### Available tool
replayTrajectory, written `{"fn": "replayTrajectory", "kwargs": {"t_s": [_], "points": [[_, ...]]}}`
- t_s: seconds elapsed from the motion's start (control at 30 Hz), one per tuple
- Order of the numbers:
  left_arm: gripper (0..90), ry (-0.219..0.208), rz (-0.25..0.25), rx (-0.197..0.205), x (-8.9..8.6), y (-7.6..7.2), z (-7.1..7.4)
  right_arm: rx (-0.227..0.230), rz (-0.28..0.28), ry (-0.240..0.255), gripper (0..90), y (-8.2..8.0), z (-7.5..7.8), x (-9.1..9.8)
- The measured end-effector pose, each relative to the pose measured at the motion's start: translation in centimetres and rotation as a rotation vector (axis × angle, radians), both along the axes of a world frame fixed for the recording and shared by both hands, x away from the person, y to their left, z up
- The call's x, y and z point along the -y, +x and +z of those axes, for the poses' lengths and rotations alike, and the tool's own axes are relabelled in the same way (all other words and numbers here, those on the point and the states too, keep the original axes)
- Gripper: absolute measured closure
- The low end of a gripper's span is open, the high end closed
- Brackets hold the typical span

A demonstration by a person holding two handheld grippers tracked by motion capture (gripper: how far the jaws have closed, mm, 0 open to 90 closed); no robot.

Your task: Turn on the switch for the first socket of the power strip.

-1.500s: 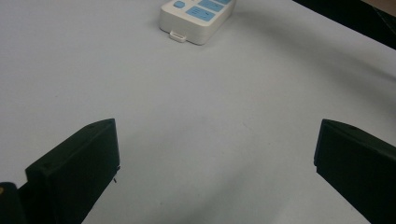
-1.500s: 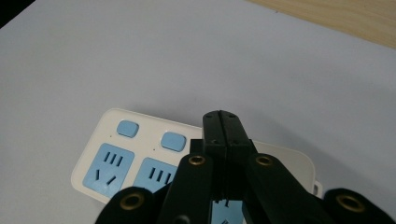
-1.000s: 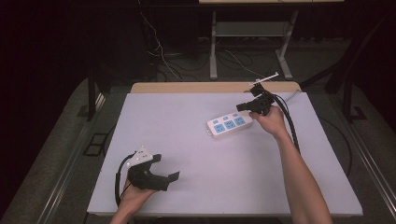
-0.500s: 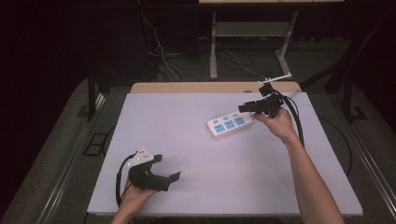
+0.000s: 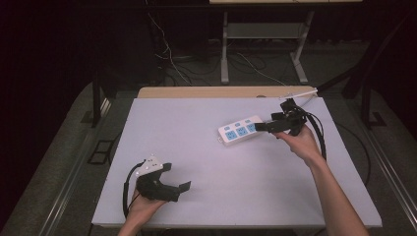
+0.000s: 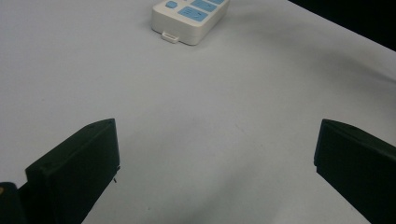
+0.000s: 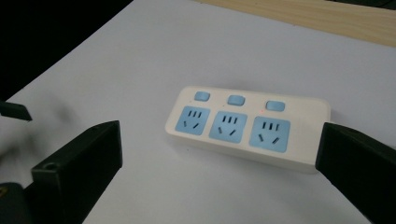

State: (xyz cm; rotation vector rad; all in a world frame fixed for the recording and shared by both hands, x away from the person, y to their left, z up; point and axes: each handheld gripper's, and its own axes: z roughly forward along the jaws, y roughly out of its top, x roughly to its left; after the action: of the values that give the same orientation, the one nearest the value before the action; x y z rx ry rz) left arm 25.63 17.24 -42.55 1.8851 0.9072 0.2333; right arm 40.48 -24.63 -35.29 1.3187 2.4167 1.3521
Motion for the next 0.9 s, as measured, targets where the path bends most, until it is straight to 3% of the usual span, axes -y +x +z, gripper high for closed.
{"fn": "replayTrajectory", "kwargs": {"t_s": [0.9], "points": [[0.0,0.004,-0.002,0.000,0.1,-0.1,0.0,0.009,0.026,0.044,0.1,-6.9,-2.0,2.4]]}}
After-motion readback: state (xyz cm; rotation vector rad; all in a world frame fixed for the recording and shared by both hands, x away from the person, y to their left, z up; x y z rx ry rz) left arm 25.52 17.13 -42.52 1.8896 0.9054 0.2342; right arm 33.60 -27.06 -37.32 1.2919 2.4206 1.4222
